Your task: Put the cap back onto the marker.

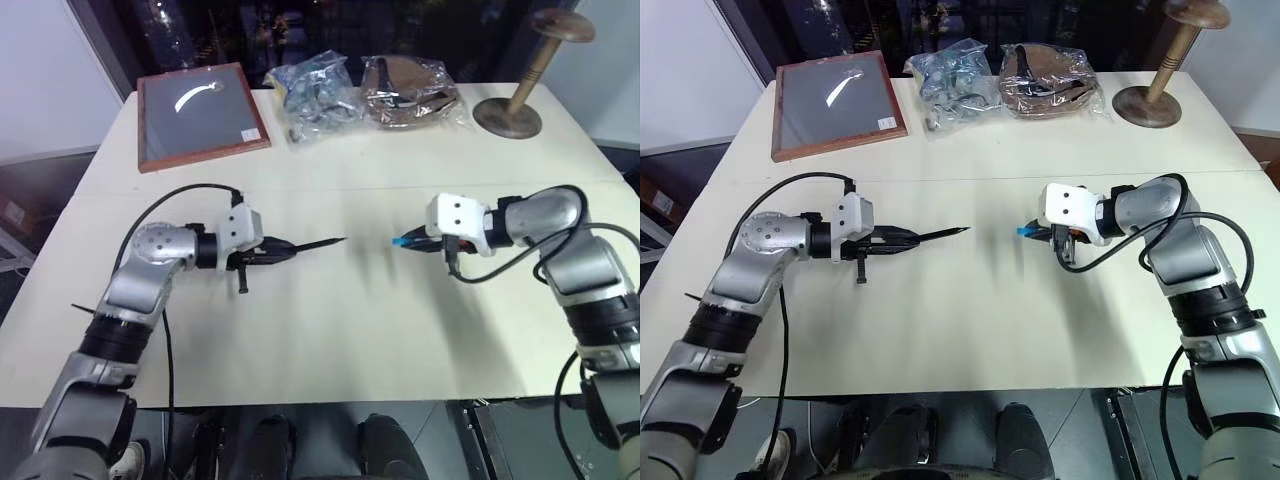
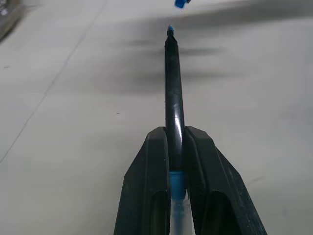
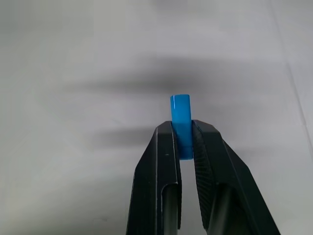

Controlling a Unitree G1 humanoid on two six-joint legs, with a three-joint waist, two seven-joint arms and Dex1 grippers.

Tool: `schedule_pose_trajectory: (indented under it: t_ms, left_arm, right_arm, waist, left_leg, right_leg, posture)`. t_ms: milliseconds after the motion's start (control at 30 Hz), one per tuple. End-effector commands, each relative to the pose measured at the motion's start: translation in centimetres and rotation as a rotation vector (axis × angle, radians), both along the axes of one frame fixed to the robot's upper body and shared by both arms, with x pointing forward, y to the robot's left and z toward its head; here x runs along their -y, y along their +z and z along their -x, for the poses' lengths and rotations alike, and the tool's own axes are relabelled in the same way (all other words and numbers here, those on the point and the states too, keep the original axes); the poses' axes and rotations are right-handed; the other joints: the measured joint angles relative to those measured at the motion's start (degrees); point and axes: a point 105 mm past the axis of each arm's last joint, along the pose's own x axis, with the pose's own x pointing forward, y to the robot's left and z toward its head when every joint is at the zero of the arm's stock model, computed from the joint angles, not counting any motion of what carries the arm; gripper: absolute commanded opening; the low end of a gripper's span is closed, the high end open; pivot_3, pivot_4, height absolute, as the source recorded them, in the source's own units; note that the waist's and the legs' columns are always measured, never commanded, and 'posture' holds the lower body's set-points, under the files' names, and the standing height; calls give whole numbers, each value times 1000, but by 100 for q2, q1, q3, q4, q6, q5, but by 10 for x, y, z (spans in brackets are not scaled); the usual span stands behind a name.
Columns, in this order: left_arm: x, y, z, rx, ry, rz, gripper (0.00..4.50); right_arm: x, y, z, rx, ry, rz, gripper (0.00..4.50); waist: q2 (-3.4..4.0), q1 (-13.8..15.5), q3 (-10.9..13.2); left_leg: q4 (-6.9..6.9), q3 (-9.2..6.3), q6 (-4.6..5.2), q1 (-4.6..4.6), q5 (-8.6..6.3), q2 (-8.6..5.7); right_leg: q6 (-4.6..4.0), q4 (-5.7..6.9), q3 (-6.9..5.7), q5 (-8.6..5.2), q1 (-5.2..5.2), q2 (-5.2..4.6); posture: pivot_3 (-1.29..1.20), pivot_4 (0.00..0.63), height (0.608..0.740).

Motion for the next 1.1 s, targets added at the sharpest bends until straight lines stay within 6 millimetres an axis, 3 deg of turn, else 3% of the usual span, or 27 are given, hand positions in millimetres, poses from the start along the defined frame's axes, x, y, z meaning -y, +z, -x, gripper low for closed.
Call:
schedule_pose_trajectory:
  t_ms: [33,1100]
  left_arm:
    - [7,7,-1,67,-61,-21,0]
    - [18,10,2,109,-93,-13,0]
  right_arm:
    - [-11,13,6,26,28,-22,54]
    - [-36,17,10,-1,72,-80,54]
  waist:
    - [0,34,0]
    - [0,42,0]
  left_leg:
    - [0,0,0,0,0,0]
    - [1,-2,0,0,0,0]
  right_leg:
    - [0,0,0,0,0,0]
    - [0,4,-1,0,-1,0]
  posture:
    - [0,150,740]
    - [0,150,740]
